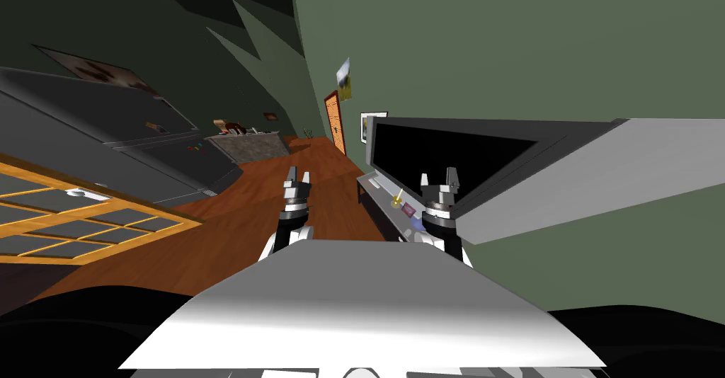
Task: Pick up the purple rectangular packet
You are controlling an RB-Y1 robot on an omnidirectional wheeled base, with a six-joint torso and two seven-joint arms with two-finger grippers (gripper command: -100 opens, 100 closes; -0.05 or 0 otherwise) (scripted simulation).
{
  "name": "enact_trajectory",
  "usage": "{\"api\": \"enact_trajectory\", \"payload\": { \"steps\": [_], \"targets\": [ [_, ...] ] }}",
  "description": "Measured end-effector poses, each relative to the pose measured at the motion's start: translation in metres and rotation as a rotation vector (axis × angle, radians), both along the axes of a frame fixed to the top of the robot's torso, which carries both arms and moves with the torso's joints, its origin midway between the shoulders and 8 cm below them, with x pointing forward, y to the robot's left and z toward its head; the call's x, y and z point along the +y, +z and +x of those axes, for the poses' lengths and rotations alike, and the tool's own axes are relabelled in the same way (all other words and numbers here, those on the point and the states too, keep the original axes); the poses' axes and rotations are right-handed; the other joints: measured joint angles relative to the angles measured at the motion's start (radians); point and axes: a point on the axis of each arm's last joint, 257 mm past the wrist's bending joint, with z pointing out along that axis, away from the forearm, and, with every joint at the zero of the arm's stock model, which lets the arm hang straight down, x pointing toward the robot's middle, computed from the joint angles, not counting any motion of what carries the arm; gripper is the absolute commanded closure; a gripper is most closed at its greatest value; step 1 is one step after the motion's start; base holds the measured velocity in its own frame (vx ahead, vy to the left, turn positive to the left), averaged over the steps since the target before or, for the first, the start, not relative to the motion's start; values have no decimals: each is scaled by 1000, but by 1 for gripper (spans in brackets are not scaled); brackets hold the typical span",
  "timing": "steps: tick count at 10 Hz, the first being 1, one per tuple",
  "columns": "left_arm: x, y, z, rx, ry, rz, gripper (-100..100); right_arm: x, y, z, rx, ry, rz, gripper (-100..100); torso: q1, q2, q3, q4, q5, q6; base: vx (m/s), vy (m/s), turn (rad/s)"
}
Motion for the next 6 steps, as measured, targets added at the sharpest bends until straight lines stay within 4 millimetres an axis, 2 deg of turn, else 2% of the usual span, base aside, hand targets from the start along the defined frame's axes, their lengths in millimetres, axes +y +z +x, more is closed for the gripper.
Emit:
{"api": "enact_trajectory", "payload": {
  "steps": [3, 6],
  "targets": [
    [0, 0, 0, 0, 0, 0, 0, 12, -19, 8, 53, 40, -40, -100, -2, 5, 3, 1, 0, 0, -72, -30, 91],
    [0, 0, 0, 0, 0, 0, 0, 26, -56, 16, 142, 97, -96, -100, -3, 4, 2, 1, -1, 0, -56, -45, 102]
  ]
}}
